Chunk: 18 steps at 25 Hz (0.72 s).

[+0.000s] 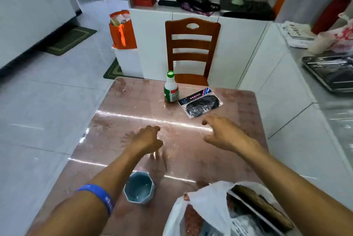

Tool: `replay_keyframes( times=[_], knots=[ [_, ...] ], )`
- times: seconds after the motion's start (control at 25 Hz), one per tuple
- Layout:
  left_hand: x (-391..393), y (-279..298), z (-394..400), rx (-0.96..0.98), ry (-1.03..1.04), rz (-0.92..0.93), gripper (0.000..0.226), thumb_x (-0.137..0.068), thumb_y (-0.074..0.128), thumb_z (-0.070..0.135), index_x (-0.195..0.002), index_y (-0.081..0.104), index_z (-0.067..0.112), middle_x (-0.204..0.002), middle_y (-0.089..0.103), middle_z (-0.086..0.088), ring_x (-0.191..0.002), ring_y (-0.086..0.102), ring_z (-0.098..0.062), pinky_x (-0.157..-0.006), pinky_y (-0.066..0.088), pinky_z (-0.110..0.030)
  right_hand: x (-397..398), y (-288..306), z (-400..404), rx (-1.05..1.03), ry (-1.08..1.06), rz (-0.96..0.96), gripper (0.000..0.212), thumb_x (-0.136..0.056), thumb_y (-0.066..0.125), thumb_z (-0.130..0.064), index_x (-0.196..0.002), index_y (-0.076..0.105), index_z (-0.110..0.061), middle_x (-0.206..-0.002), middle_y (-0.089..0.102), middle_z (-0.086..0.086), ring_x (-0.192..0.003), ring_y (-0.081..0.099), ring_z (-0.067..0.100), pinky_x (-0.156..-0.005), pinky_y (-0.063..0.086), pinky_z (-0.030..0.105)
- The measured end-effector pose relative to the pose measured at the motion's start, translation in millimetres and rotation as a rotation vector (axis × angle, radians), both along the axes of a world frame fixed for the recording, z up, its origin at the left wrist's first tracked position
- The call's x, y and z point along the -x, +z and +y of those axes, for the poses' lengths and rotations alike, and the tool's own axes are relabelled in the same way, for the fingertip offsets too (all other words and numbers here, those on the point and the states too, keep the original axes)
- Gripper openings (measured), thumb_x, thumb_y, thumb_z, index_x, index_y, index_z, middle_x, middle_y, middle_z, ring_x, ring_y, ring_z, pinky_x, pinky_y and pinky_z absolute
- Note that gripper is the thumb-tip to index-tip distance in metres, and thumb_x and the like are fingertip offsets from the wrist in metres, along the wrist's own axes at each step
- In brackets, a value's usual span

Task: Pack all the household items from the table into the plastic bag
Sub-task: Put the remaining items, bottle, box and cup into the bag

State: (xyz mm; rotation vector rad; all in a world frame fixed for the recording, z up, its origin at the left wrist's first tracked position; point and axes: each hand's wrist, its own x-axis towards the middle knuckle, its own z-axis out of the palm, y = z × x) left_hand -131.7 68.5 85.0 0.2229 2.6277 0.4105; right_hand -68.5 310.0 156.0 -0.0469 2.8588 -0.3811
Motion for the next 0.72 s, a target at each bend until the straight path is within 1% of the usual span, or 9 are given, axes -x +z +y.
replay_keyframes(
  times=[0.08,0.16,0.28,0.36,0.48,0.52,0.56,0.64,0.72],
  knots=[
    [20.4,-36.0,4.5,0.070,-0.064,-0.043,0.064,-0.087,0.058,0.038,-0.146,0.036,0.031,-0.153,0.036,-0.005,-0.132,0.042,-0.031,-0.103,0.044,-0.046,30.2,-26.9,4.9,-0.049,0.024,-0.030,0.051,-0.083,0.066,-0.031,-0.131,0.050,-0.025,-0.140,0.050,-0.001,-0.119,0.053,0.024,-0.092,0.048,0.038],
    [28.3,-71.6,7.5,0.163,-0.080,-0.015,0.067,-0.084,0.057,0.050,-0.144,0.030,0.039,-0.156,0.022,-0.014,-0.138,0.027,-0.044,-0.106,0.037,-0.057,63.1,-51.8,6.2,-0.084,0.045,-0.031,0.055,-0.081,0.066,-0.024,-0.133,0.048,-0.024,-0.139,0.050,0.000,-0.119,0.052,0.025,-0.090,0.050,0.041],
    [24.3,-111.5,10.9,0.227,-0.122,-0.079,0.111,-0.057,0.081,0.054,-0.143,0.012,0.043,-0.147,0.015,-0.025,-0.127,0.029,-0.057,-0.096,0.045,-0.058,106.4,-92.7,7.4,-0.176,0.071,-0.023,0.063,-0.078,0.062,-0.014,-0.137,0.042,-0.023,-0.138,0.050,0.003,-0.115,0.055,0.030,-0.087,0.051,0.041],
    [26.6,-127.5,8.4,0.212,-0.118,-0.087,0.122,-0.051,0.086,0.050,-0.143,0.006,0.043,-0.147,0.012,-0.026,-0.125,0.030,-0.058,-0.093,0.048,-0.055,134.2,-117.0,6.0,-0.253,0.051,-0.038,0.067,-0.085,0.060,-0.019,-0.145,0.032,-0.025,-0.150,0.037,0.007,-0.122,0.051,0.034,-0.095,0.048,0.044],
    [30.1,-136.2,6.0,0.200,-0.103,-0.064,0.116,-0.057,0.085,0.039,-0.142,0.006,0.042,-0.147,0.011,-0.027,-0.123,0.031,-0.058,-0.090,0.050,-0.055,168.8,-148.6,6.9,-0.329,0.007,-0.087,0.079,-0.087,0.060,-0.018,-0.153,0.016,-0.022,-0.163,0.013,0.004,-0.137,0.036,0.036,-0.108,0.036,0.053],
    [30.6,-139.2,6.0,0.196,-0.104,-0.053,0.111,-0.059,0.083,0.037,-0.141,0.007,0.040,-0.145,0.013,-0.027,-0.122,0.033,-0.057,-0.089,0.050,-0.055,175.9,-158.4,8.3,-0.331,-0.011,-0.093,0.081,-0.087,0.060,-0.016,-0.153,0.015,-0.021,-0.163,0.014,0.004,-0.139,0.033,0.035,-0.111,0.033,0.054],
    [32.8,-142.4,6.1,0.203,-0.106,-0.037,0.106,-0.062,0.080,0.035,-0.140,0.008,0.040,-0.144,0.015,-0.027,-0.121,0.034,-0.056,-0.088,0.050,-0.056,181.0,-166.4,9.7,-0.345,-0.017,-0.074,0.076,-0.086,0.059,-0.015,-0.152,0.021,-0.019,-0.160,0.023,0.005,-0.138,0.036,0.034,-0.111,0.032,0.054],
    [34.8,-145.0,6.3,0.211,-0.100,-0.014,0.095,-0.069,0.074,0.030,-0.137,0.008,0.041,-0.144,0.018,-0.027,-0.120,0.035,-0.056,-0.088,0.050,-0.056,187.3,-172.5,11.9,-0.400,0.022,0.025,0.053,-0.087,0.054,-0.016,-0.139,0.042,-0.016,-0.142,0.051,0.007,-0.126,0.048,0.031,-0.105,0.036,0.048],
    [36.6,-145.7,5.4,0.227,-0.104,-0.010,0.093,-0.072,0.072,0.031,-0.138,0.008,0.042,-0.144,0.018,-0.027,-0.121,0.034,-0.057,-0.090,0.049,-0.056,186.5,-171.9,12.5,-0.448,0.062,0.133,0.035,-0.089,0.049,-0.014,-0.123,0.057,-0.016,-0.125,0.064,0.007,-0.117,0.054,0.029,-0.100,0.037,0.043]
  ],
)
